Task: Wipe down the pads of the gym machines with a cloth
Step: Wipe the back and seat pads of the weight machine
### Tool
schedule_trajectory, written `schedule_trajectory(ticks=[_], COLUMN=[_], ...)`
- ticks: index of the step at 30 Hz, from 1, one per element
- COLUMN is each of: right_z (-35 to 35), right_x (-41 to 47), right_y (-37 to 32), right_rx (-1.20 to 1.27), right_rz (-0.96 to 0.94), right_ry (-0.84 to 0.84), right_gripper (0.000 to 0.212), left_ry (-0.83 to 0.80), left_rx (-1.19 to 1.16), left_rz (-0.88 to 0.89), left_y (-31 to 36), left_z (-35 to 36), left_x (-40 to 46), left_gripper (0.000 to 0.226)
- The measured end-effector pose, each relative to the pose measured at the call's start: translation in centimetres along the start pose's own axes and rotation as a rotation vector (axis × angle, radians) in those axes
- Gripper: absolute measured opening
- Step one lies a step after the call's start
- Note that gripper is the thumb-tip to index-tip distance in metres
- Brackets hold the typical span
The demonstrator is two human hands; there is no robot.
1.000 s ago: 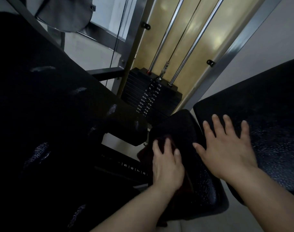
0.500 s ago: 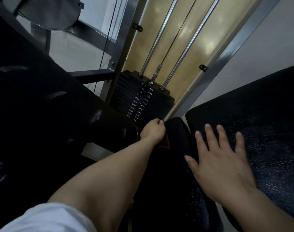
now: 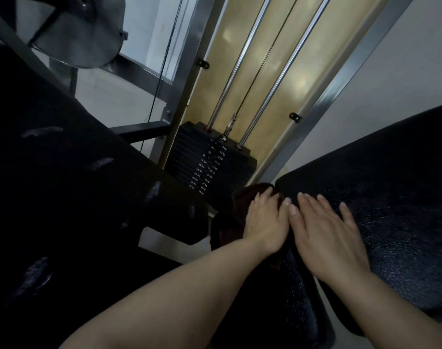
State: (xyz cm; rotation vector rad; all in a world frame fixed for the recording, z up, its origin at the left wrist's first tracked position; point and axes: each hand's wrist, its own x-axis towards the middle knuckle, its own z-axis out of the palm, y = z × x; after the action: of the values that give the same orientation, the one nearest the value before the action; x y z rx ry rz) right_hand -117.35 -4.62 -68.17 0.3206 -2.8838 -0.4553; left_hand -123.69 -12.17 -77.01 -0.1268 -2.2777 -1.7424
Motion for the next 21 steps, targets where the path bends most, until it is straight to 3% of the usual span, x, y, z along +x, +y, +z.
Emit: schedule_trajectory(ticks=[3, 5, 7, 9, 11, 15, 19, 21], right_z=[-0.4, -0.6, -0.1, 0.8, 1.8, 4.3, 5.8, 5.9], right_x=[1.1, 2.4, 3.9, 5.4, 6.1, 6.7, 6.6, 6.6], right_y=[0.3, -0.9, -3.1, -5.4, -6.9, -7.5, -7.2, -7.3], right_rx=[0.428, 0.71, 0.884, 0.964, 0.819, 0.249, -0.196, -0.258], right_rz=[0.005, -0.029, -0.035, 0.032, 0.049, -0.053, -0.106, -0.066], right_ry=[0.131, 0.187, 0.07, -0.152, -0.288, -0.181, -0.178, -0.168], right_gripper=[0.056, 0.045, 0.04, 0.045, 0.052, 0.057, 0.059, 0.065], left_ry=[-0.114, -0.136, -0.099, -0.015, 0.088, 0.223, 0.308, 0.229], left_rx=[-0.204, -0.632, -1.037, -1.235, -1.4, -1.359, -0.968, -0.821], left_rz=[-0.038, -0.178, -0.37, -0.504, -0.566, -0.679, -0.733, -0.725], left_y=[-0.2, 0.0, 0.2, -0.4, -1.2, -0.5, -2.5, -3.3], left_z=[-0.5, -1.7, -3.0, -4.2, -4.9, -6.9, -6.9, -6.4], left_x=[-1.2, -1.2, -0.8, -0.4, -0.1, -0.4, -0.2, -0.5], left_gripper=[0.052, 0.063, 0.061, 0.06, 0.063, 0.052, 0.05, 0.047])
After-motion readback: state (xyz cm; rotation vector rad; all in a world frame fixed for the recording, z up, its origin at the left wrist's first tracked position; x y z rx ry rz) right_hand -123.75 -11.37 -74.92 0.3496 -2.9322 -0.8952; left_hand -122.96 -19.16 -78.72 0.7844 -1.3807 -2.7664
